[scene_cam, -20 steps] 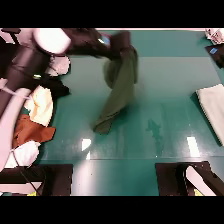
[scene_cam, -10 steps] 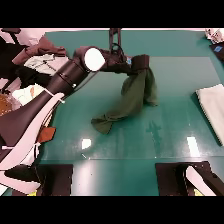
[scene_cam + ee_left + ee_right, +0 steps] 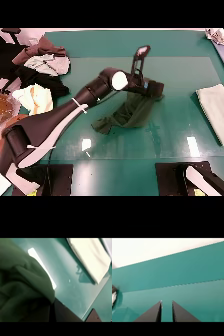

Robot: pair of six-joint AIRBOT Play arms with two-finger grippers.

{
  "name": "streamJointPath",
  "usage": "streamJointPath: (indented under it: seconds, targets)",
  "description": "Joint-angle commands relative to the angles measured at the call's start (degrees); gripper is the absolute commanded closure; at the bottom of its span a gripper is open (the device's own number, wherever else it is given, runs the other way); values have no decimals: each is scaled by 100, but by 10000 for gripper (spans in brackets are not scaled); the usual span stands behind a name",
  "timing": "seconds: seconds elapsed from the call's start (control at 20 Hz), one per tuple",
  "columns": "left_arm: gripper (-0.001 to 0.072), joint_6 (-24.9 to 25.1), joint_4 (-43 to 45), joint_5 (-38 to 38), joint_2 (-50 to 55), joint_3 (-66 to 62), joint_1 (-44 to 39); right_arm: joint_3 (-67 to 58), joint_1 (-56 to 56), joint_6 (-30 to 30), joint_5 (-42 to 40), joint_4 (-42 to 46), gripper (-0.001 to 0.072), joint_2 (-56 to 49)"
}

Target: Fold the shirts.

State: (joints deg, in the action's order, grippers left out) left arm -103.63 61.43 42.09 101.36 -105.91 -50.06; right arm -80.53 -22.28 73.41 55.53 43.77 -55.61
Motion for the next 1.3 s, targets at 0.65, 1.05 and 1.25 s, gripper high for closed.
streamJointPath:
  seconds: [0.65,1.05,1.25]
  targets:
    - [681,968,-17,2415,780,-439,-494,-122,114,127,372,896,551,-297]
    - [680,1558,-2028,1792,1335,-439,-728,-120,114,223,570,1228,551,-308]
    - [135,2105,-3252,1871,1344,-470,-704,-120,114,522,654,1709,550,-358]
